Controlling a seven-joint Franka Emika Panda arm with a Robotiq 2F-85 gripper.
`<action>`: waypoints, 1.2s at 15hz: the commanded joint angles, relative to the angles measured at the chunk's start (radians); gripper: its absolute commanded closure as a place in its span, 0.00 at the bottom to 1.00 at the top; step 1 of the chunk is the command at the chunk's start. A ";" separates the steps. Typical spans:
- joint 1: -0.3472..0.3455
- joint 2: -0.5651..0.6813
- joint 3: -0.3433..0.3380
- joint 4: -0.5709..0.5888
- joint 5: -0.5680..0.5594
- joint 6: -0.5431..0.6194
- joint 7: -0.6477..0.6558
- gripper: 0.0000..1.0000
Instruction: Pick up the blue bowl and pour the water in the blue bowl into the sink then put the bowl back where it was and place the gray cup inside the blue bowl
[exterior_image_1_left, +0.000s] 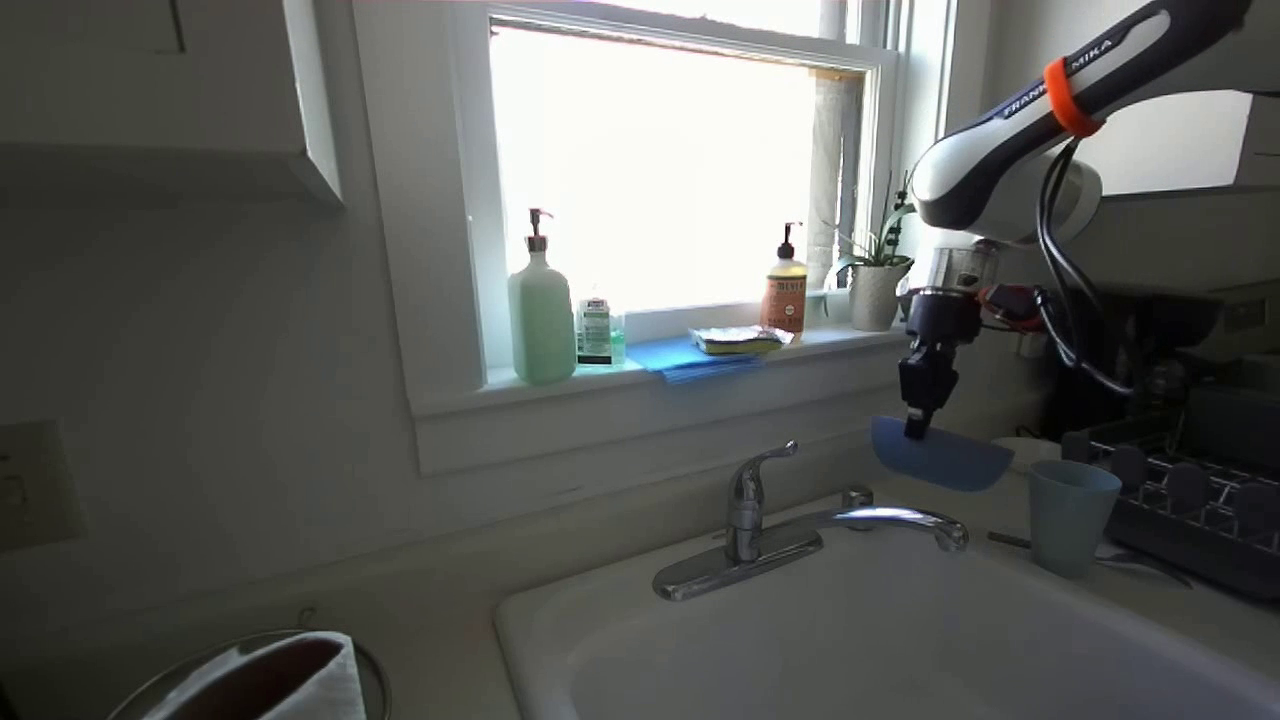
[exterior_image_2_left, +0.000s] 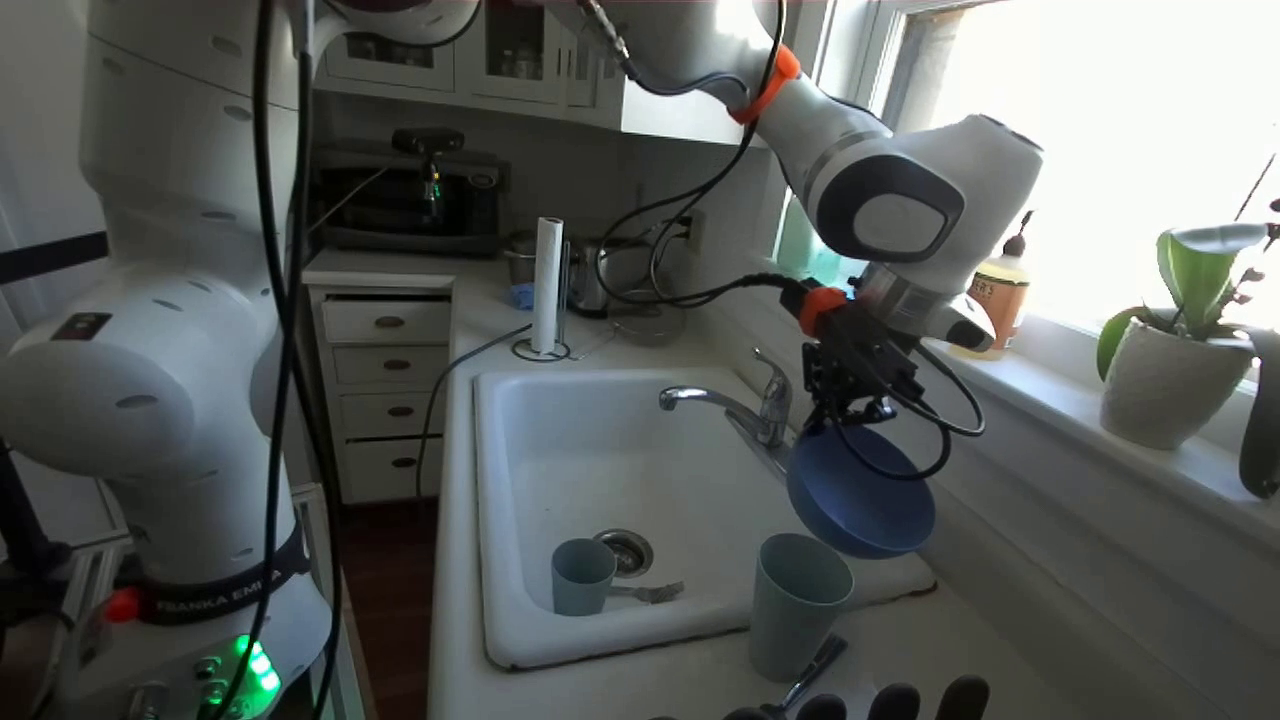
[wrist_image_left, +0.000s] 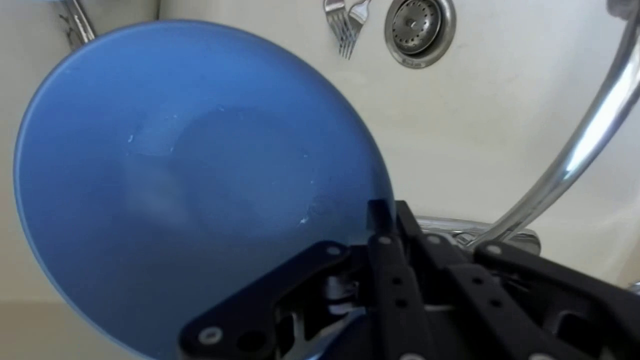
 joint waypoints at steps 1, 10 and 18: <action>-0.008 -0.020 -0.003 -0.054 -0.056 0.105 0.046 0.99; -0.035 0.042 -0.016 -0.041 -0.169 0.184 0.067 0.99; -0.067 0.125 -0.003 0.007 -0.161 0.225 0.077 0.99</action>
